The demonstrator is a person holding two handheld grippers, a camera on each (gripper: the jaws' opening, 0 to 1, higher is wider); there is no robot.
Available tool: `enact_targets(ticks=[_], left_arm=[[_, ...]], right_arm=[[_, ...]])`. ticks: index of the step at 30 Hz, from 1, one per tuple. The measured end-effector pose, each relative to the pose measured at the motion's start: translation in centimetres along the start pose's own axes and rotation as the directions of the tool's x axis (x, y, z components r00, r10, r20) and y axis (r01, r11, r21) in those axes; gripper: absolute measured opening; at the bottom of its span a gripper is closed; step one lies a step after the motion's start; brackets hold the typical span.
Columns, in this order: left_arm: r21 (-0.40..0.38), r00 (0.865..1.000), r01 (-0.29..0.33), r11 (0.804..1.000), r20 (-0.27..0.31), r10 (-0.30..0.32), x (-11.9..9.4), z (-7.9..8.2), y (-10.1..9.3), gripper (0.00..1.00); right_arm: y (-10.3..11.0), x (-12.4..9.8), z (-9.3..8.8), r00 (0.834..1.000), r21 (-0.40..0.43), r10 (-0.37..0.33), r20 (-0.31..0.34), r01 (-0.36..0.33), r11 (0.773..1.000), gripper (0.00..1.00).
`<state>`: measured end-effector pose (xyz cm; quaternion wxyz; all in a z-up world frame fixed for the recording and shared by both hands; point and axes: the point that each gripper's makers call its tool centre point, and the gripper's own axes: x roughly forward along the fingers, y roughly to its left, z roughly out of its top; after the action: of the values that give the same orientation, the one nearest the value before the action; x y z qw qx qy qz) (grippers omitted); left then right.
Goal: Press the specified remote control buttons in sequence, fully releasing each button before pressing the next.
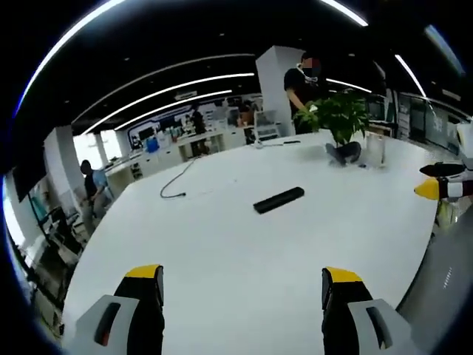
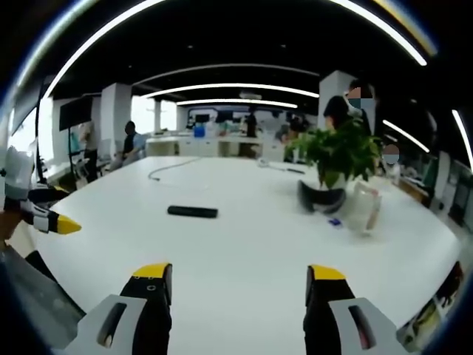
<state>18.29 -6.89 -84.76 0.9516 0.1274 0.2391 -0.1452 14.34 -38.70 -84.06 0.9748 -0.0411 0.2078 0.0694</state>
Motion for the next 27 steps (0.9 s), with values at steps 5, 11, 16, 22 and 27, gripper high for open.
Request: enact_targets(ticks=[5, 11, 16, 22, 27], left_arm=[[0.044, 1.0, 0.03, 0.999, 0.006, -0.031, 1.5, 1.4, -0.2, 0.91], [0.091, 0.998, 0.068, 0.994, 0.003, -0.068, 3.1, 2.7, -0.9, 0.89], [0.122, 0.995, 0.094, 0.988, 0.002, -0.095, 4.8, 3.8, -1.4, 0.88], [0.152, 0.99, 0.142, 0.978, -0.007, -0.143, 6.4, 5.5, -2.1, 0.87], [0.185, 0.983, 0.182, 0.966, -0.007, -0.183, 7.8, 7.0, -2.7, 0.84]], right_arm=[[0.2, 0.1, -0.3, 1.0, -0.011, 0.006, -0.017, -0.006, 1.0, 0.72], [0.4, 0.1, -0.4, 1.0, -0.017, 0.009, -0.027, -0.01, 1.0, 0.71], [0.2, 0.1, -0.4, 1.0, -0.014, 0.002, -0.028, -0.002, 1.0, 0.71], [0.2, 0.1, -0.6, 0.999, -0.018, 0.001, -0.035, -0.002, 1.0, 0.7], [0.2, 0.1, -0.8, 0.999, -0.021, 0.0, -0.045, -0.001, 1.0, 0.7]])
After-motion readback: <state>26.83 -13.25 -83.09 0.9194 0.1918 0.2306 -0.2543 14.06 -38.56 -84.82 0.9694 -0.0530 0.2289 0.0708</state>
